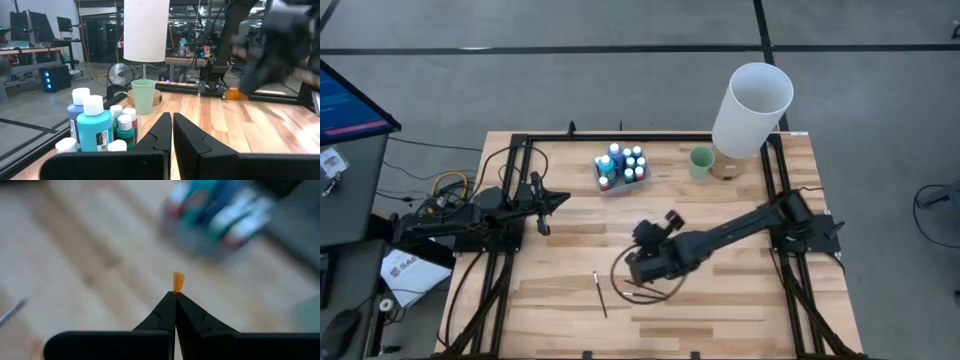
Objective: Pick & Place Paint Supplies
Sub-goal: Put the gold paintbrush into the green cup
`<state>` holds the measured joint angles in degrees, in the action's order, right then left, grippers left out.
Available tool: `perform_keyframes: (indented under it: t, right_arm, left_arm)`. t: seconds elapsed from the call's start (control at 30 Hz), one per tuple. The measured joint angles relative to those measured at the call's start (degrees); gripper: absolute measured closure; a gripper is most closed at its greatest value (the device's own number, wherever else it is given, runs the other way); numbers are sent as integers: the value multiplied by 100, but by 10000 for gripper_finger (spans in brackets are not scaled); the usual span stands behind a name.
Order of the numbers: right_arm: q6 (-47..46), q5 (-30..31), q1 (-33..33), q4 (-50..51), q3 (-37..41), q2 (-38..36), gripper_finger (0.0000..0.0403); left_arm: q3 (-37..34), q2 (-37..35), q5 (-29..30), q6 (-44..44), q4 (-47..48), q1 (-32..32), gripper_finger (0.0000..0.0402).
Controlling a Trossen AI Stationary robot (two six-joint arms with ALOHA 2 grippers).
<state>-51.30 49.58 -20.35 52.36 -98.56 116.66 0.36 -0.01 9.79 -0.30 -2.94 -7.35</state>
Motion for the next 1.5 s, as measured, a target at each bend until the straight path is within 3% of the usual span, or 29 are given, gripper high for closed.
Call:
perform_keyframes:
  t: [0.17,0.23,0.33,0.4,0.5,0.63,0.83,1.17,1.33,1.5]
  right_arm:
    - [-744,2153,-374,1212,-4,-410,403]
    - [-1561,3082,-502,2009,-13,-490,403]
    - [-3054,3961,-572,3403,-13,-504,403]
    - [-3705,4051,-443,3768,32,-436,403]
    - [-3285,4035,-91,3490,441,-420,403]
    - [-4297,4040,317,3787,1006,-455,403]
    - [-4451,4050,860,3776,1596,-643,403]
    - [-2589,4046,1384,3763,970,-675,403]
    - [-1972,4040,1344,3715,267,-678,403]
    - [-872,3982,890,3169,-199,-678,403]
  left_arm:
    - [0,0,-10,-1,-4,0,400]
    - [0,0,-10,-2,-6,0,400]
    - [0,0,-10,0,-7,0,400]
    - [0,0,-10,0,-9,0,400]
    - [0,0,-8,0,-11,0,400]
    - [0,0,-7,0,-11,0,400]
    - [0,0,-1,0,-11,0,400]
    - [0,0,10,0,-7,0,400]
    - [0,0,7,0,-9,0,400]
    - [0,0,3,0,-9,0,400]
